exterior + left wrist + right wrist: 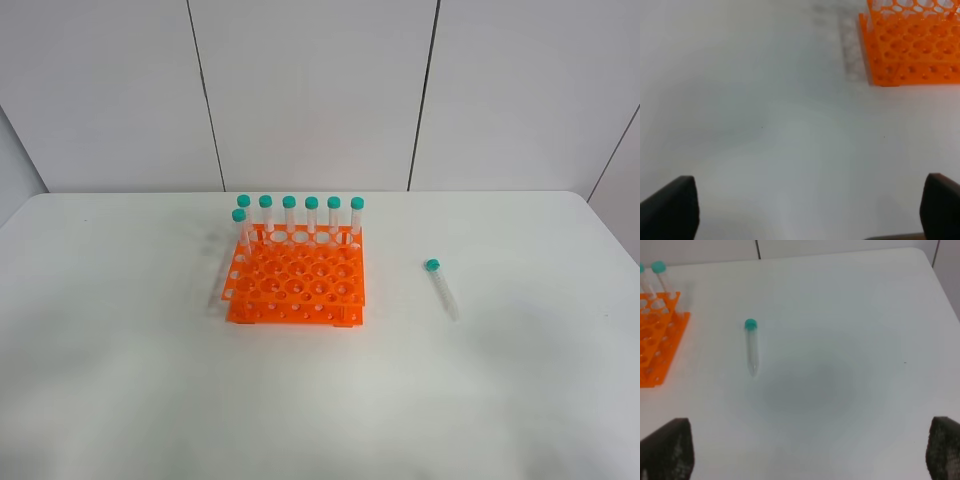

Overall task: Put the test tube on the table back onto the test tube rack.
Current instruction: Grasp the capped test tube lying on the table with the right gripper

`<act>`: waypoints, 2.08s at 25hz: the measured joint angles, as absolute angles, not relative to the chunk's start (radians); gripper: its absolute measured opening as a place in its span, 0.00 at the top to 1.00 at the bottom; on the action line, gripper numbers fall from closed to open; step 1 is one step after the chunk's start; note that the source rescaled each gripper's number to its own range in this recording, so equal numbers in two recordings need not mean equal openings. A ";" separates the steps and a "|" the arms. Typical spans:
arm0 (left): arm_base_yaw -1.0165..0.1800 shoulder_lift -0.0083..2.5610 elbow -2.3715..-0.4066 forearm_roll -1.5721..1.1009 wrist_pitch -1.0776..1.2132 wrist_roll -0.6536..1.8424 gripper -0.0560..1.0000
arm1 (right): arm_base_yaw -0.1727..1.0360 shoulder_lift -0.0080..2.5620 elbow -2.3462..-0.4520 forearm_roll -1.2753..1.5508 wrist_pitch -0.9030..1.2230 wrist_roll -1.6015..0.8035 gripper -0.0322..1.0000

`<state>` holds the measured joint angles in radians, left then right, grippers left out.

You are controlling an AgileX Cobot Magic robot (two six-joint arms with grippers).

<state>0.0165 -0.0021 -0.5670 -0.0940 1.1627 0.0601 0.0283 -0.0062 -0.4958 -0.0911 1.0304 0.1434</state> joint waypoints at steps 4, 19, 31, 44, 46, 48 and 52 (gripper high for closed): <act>0.016 -0.002 -0.567 -0.094 1.163 0.060 0.00 | 0.028 -0.006 -0.496 -0.091 1.030 0.143 0.00; 0.016 -0.002 -0.567 -0.094 1.163 0.060 0.00 | 0.028 -0.006 -0.504 -0.067 1.021 0.143 0.00; 0.016 -0.002 -0.567 -0.093 1.163 0.060 0.00 | 0.028 0.119 -0.593 -0.011 0.867 0.063 0.00; 0.016 -0.002 -0.567 -0.092 1.163 0.060 0.00 | 0.028 0.757 -0.956 0.039 0.762 -0.087 0.00; 0.016 -0.002 -0.567 -0.092 1.163 0.060 0.00 | 0.028 0.905 -1.029 0.042 0.767 -0.094 0.00; 0.016 -0.002 -0.567 -0.092 1.163 0.060 0.00 | 0.028 0.998 -1.067 0.052 0.767 -0.106 0.00; 0.016 -0.002 -0.567 -0.092 1.163 0.061 0.00 | 0.036 1.184 -1.128 0.089 0.771 -0.149 0.00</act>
<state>0.0165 -0.0021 -0.5670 -0.0917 1.1627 0.0612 0.0358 1.1845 -1.1281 0.0888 0.7712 -0.1492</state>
